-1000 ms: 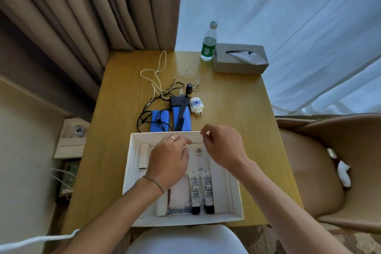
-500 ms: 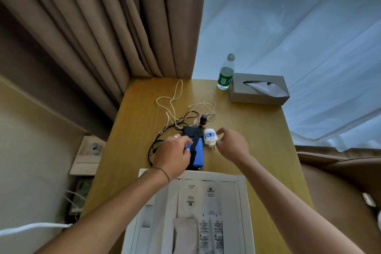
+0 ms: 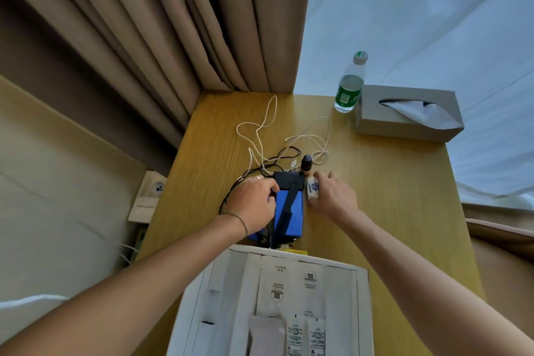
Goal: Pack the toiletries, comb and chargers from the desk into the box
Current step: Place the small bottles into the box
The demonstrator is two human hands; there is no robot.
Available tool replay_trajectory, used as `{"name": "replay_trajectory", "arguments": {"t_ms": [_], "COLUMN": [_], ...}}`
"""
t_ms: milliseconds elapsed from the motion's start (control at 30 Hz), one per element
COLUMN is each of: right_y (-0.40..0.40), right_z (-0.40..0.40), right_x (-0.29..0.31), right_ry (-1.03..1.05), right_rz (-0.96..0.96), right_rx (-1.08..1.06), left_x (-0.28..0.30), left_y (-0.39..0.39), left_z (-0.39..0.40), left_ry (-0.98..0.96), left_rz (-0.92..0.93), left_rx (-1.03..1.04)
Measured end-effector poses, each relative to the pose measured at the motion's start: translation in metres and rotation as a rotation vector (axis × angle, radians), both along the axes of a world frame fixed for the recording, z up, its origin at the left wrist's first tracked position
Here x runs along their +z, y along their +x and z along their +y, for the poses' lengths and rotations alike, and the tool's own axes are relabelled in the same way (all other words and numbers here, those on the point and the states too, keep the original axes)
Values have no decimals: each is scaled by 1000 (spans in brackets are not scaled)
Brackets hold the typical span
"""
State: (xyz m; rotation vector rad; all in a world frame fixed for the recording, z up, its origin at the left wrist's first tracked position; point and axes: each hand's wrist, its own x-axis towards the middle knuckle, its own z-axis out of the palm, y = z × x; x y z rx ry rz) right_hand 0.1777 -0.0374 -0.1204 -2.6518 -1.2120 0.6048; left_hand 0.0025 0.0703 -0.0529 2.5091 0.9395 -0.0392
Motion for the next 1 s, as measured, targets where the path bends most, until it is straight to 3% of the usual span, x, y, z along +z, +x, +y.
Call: {"name": "replay_trajectory", "arguments": {"t_ms": [100,300,567,767,1000], "right_y": [5,10,21,20,8], "right_z": [-7,-24,-53,-74,-83], "right_x": [3,32,61,68,84], "right_ry": [135,417,584,605,608], "right_rz": [177,836,1265,1328,1269], "right_rx": [-113,-443,-558,-544,-536], "left_x": [-3,-5,-18,-30,-17], "left_y": [13,63,121,134,119], "left_z": [3,4,10,11,7], "left_ry": [11,26,57,151,72], "left_rz": [15,2,107,221,49], "left_rx": [-14,1,14,-13,58]}}
